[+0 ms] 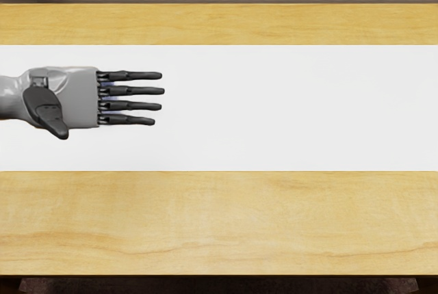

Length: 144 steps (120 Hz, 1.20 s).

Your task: Pick up cup and place in cup with left hand

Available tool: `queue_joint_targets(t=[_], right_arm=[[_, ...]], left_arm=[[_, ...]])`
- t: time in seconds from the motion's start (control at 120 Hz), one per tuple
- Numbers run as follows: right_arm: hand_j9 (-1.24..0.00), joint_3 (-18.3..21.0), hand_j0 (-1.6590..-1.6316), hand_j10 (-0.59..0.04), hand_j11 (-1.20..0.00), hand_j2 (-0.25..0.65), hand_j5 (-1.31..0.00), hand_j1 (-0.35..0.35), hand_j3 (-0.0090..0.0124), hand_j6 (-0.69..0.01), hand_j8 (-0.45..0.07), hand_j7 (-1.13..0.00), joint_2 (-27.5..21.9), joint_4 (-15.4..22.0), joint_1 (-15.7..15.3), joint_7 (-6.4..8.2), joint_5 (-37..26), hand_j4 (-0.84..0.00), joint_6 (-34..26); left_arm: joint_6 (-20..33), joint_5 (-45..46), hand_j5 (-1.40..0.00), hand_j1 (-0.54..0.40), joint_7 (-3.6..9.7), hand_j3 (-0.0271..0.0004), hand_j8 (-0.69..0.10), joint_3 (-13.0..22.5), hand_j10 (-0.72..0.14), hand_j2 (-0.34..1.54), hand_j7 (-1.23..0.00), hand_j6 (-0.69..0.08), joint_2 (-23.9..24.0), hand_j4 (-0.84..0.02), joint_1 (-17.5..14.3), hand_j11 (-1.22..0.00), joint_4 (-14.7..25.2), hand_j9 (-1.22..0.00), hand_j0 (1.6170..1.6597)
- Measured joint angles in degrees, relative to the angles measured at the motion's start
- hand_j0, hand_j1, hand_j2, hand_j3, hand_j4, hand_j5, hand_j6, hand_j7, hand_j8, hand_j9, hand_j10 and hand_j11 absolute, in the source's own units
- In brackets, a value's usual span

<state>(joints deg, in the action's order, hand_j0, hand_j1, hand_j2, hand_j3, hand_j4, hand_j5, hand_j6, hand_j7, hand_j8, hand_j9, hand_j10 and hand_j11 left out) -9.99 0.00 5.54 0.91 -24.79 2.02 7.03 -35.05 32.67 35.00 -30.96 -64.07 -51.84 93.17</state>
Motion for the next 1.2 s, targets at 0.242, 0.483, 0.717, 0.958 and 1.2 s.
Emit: queue_joint_targets(t=[0.242, 0.483, 0.717, 0.958, 1.2], right_arm=[[0.00, 0.4, -1.6581, 0.000, 0.00, 0.000, 0.00, -0.349, 0.0000, 0.000, 0.000, 0.00, 0.0, 0.0, 0.1, 0.04, -0.2, 0.000, 0.0], [0.00, 0.5, -1.6581, 0.000, 0.00, 0.000, 0.00, -0.349, 0.0000, 0.000, 0.000, 0.00, 0.0, 0.0, 0.1, 0.03, -0.3, 0.000, 0.1], [0.00, 0.5, -1.6581, 0.000, 0.00, 0.000, 0.00, -0.349, 0.0000, 0.000, 0.000, 0.00, 0.0, 0.1, 0.1, 0.04, -0.3, 0.000, 0.1], [0.00, 0.5, -1.6581, 0.000, 0.00, 0.000, 0.00, -0.349, 0.0000, 0.000, 0.000, 0.00, 0.0, 0.2, 0.1, 0.01, -0.3, 0.000, 0.1], [0.00, 0.5, -1.6581, 0.000, 0.00, 0.000, 0.00, -0.349, 0.0000, 0.000, 0.000, 0.00, 0.0, 0.3, 0.2, 0.00, -0.3, 0.000, 0.2]], left_arm=[[0.0, -0.1, -0.01, 0.335, 0.00, 0.0000, -0.006, 0.4, -0.008, 0.00, -0.01, -0.006, 0.4, -0.007, -0.8, -0.01, 0.3, -0.01, 1.6581], [0.0, -8.0, -0.01, 0.335, 0.00, 0.0000, -0.008, -1.2, -0.009, 0.00, -0.01, -0.007, 7.9, -0.008, -5.5, -0.01, 0.1, -0.01, 1.6581], [0.3, -37.0, -0.01, 0.335, 0.00, 0.0000, -0.010, -5.0, -0.010, 0.00, -0.01, -0.010, 16.1, -0.010, -12.1, -0.01, -0.7, -0.01, 1.6581], [4.9, -65.5, -0.02, 0.335, 0.00, 0.0000, -0.012, -3.7, -0.012, 0.00, -0.02, -0.013, 20.5, -0.012, -14.9, -0.02, -3.6, -0.02, 1.6581], [7.8, -83.1, -0.02, 0.335, 0.00, 0.0000, -0.015, 0.8, -0.014, 0.00, -0.02, -0.015, 21.2, -0.015, -14.6, -0.02, -7.4, -0.02, 1.6581]])
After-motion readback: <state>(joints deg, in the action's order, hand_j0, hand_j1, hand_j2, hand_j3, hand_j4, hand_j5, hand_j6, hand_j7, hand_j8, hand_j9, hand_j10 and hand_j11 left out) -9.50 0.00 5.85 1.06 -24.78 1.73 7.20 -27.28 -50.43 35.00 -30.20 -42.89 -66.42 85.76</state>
